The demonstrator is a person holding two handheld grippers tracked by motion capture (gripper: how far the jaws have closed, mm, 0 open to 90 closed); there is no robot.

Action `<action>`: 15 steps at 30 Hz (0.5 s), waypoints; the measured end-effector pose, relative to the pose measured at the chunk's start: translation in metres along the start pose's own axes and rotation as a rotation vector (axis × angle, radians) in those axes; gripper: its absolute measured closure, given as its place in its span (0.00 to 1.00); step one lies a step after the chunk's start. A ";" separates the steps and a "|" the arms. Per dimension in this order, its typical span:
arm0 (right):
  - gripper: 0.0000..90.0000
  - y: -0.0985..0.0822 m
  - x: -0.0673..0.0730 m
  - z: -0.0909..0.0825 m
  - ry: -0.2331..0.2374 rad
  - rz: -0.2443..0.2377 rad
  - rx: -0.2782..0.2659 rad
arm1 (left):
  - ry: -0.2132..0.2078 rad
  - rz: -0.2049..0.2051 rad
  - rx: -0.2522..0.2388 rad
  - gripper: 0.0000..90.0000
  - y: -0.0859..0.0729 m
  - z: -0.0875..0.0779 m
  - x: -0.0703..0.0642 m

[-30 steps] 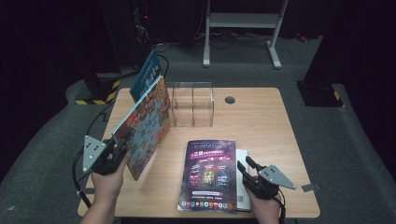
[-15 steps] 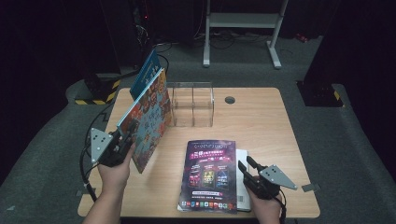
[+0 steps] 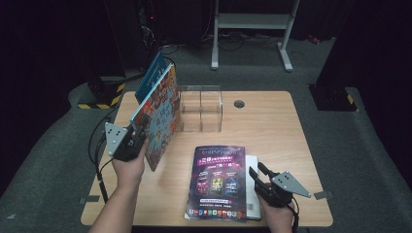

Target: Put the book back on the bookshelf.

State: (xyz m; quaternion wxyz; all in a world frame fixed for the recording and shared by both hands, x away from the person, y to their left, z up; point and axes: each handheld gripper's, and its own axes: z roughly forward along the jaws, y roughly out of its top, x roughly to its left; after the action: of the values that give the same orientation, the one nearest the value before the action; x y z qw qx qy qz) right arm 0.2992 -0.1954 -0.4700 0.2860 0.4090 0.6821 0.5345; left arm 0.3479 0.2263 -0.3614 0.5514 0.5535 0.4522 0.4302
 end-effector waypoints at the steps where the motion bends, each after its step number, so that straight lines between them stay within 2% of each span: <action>1: 0.67 0.000 0.000 0.000 -0.001 0.002 0.000 | 0.002 0.002 0.000 0.90 0.000 0.001 0.000; 15: 0.67 0.001 0.000 0.000 0.001 0.003 -0.006 | 0.031 0.015 -0.016 0.90 0.001 0.020 -0.003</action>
State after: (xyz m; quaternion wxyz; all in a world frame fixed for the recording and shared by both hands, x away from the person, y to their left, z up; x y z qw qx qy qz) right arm 0.2992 -0.1957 -0.4695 0.2859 0.4089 0.6802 0.5370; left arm 0.3665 0.2188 -0.3604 0.5455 0.5456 0.4532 0.4466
